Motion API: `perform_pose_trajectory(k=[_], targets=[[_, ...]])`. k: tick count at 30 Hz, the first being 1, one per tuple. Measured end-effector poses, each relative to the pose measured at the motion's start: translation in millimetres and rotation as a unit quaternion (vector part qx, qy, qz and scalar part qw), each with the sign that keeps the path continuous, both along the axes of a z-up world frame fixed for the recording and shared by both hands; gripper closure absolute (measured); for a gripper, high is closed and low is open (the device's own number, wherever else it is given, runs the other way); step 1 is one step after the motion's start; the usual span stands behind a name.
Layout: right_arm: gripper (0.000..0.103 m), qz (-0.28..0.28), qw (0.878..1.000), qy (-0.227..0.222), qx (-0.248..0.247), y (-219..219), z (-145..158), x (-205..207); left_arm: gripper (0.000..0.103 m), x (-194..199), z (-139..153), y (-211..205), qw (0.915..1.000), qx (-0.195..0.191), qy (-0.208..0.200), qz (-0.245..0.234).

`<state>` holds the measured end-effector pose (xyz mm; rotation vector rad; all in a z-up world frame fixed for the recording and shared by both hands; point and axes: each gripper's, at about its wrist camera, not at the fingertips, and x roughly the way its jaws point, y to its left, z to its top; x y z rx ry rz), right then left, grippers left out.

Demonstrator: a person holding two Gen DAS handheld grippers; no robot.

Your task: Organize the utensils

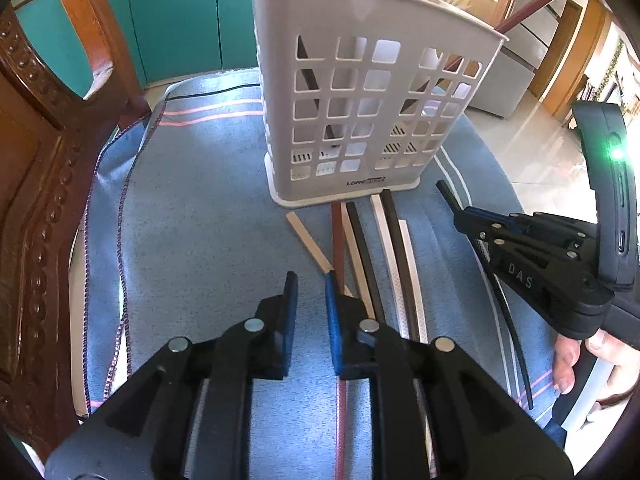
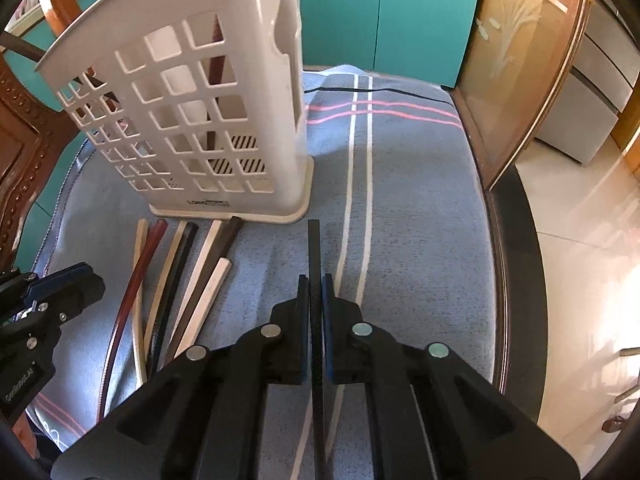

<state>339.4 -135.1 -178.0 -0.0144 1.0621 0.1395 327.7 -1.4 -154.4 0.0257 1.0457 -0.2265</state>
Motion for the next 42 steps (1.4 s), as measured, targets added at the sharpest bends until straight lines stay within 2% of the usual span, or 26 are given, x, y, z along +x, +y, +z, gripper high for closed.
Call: perform_pose_trajectory(k=[10,13,18,24,33,34,35,37,38,42], targets=[[0.096,0.003,1.0,0.005,-0.001,-2.4,-8.1,3.0,0.075,6.5,-0.8,6.1,0.9999,-0.008,-0.002,0.012],[0.093,0.0,1.0,0.009,0.002,-4.2,-10.6,3.4,0.069,12.4,-0.1,13.2,0.9996,-0.018,-0.004,0.022],[0.089,-0.007,1.0,0.008,0.014,-11.0,-7.6,5.6,0.068,18.6,-1.6,19.5,0.9992,-0.026,-0.006,0.03],[0.082,-0.009,1.0,0.008,0.019,-16.6,-3.5,5.9,0.068,19.2,-0.7,0.0,0.9996,-0.02,-0.018,-0.002],[0.078,-0.01,1.0,0.011,0.017,-19.3,-3.8,3.3,0.068,36.7,-17.2,-22.1,0.9999,-0.002,0.008,-0.006],[0.077,-0.011,1.0,0.012,0.017,-20.3,-3.7,2.6,0.07,38.2,-19.4,-22.7,0.9999,0.0,0.012,-0.005],[0.077,-0.011,1.0,0.012,0.017,-20.3,-4.2,3.0,0.077,39.8,-22.5,-20.8,0.9999,0.003,0.014,-0.004],[0.076,-0.012,1.0,0.012,0.016,-21.8,-4.5,2.9,0.082,40.0,-26.0,-24.2,0.9999,0.002,0.015,-0.003],[0.075,-0.011,1.0,0.013,0.015,-22.5,-4.6,2.7,0.089,40.3,-26.3,-24.5,0.9999,0.003,0.015,-0.003],[0.074,-0.012,1.0,0.013,0.015,-25.3,-6.6,4.0,0.094,42.1,-27.7,-20.7,0.9998,0.008,0.016,0.004]])
